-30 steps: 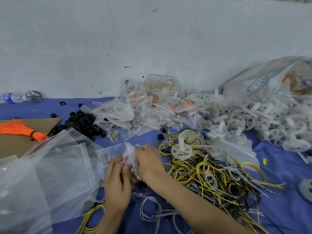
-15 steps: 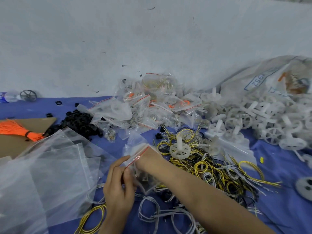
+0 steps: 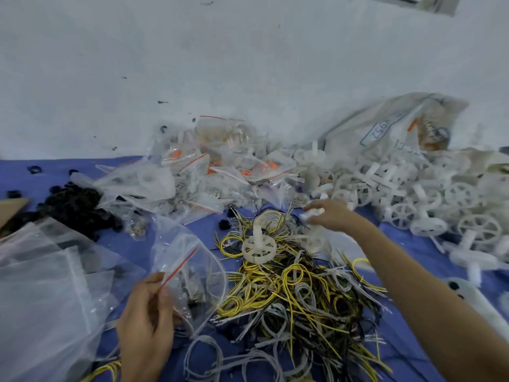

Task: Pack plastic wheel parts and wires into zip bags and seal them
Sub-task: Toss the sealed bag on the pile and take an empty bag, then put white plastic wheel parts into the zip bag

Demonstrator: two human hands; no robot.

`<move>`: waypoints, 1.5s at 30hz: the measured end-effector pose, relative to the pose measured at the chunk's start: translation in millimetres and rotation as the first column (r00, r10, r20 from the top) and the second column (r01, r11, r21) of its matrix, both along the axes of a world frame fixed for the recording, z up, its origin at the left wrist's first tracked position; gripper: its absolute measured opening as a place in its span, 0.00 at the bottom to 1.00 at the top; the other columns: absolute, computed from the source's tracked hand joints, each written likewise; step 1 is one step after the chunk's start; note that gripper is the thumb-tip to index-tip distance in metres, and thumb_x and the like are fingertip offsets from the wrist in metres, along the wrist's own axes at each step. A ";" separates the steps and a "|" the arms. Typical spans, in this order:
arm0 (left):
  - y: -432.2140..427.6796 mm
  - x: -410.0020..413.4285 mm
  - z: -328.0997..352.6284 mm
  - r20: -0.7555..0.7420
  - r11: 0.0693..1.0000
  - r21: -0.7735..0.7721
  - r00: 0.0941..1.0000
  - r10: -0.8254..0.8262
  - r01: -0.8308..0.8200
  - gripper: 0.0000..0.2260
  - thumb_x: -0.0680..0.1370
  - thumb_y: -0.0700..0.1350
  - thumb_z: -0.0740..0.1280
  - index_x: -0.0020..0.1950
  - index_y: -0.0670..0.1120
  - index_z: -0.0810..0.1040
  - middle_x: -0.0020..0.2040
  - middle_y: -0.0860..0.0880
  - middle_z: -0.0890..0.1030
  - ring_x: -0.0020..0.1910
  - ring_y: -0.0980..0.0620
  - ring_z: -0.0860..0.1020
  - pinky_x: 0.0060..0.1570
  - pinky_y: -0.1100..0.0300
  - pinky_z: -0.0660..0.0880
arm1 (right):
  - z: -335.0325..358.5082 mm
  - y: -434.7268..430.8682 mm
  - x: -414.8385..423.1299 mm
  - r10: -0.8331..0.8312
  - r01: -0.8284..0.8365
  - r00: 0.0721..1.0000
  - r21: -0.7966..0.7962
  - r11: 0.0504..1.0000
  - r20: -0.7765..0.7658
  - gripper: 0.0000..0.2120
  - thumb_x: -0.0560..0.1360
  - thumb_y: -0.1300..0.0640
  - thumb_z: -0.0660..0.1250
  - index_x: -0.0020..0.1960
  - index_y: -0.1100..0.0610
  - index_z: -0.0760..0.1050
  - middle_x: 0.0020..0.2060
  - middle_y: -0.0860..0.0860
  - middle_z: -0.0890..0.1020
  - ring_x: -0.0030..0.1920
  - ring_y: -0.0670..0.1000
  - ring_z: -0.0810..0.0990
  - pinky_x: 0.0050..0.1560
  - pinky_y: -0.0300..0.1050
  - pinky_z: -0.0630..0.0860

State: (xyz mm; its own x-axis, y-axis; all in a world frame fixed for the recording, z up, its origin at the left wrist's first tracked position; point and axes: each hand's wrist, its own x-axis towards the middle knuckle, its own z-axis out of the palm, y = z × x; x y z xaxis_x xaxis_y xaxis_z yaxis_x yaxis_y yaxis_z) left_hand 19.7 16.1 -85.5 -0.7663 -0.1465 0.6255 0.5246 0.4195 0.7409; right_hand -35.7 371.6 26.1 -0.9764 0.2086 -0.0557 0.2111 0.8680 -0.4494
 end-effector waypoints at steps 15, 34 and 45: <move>5.3 -4.0 0.7 0.024 0.999 0.007 0.999 0.048 -0.048 0.03 0.76 0.55 0.60 0.46 0.63 0.73 0.42 0.54 0.79 0.37 0.70 0.76 0.37 0.80 0.67 | -18.7 13.6 0.5 -0.502 0.408 0.663 -0.294 0.864 -0.556 0.11 0.80 0.52 0.58 0.53 0.60 0.70 0.35 0.53 0.75 0.38 0.57 0.74 0.35 0.48 0.67; 13.9 12.2 17.4 -0.158 0.996 -0.045 0.984 -0.079 0.072 0.09 0.80 0.50 0.58 0.47 0.48 0.73 0.48 0.52 0.76 0.46 0.69 0.74 0.42 0.79 0.68 | -33.5 -209.1 65.5 0.466 -0.512 0.856 -0.233 0.827 -0.226 0.17 0.76 0.68 0.60 0.62 0.59 0.75 0.62 0.56 0.76 0.61 0.54 0.76 0.62 0.46 0.71; 12.2 10.2 14.6 -0.138 0.999 -0.035 0.990 -0.033 0.029 0.09 0.77 0.46 0.59 0.43 0.43 0.74 0.46 0.50 0.77 0.40 0.65 0.74 0.38 0.81 0.66 | -31.3 -114.2 -11.5 0.029 -0.032 0.978 -0.012 0.999 -0.209 0.11 0.77 0.53 0.65 0.42 0.59 0.80 0.37 0.53 0.81 0.38 0.52 0.78 0.40 0.43 0.72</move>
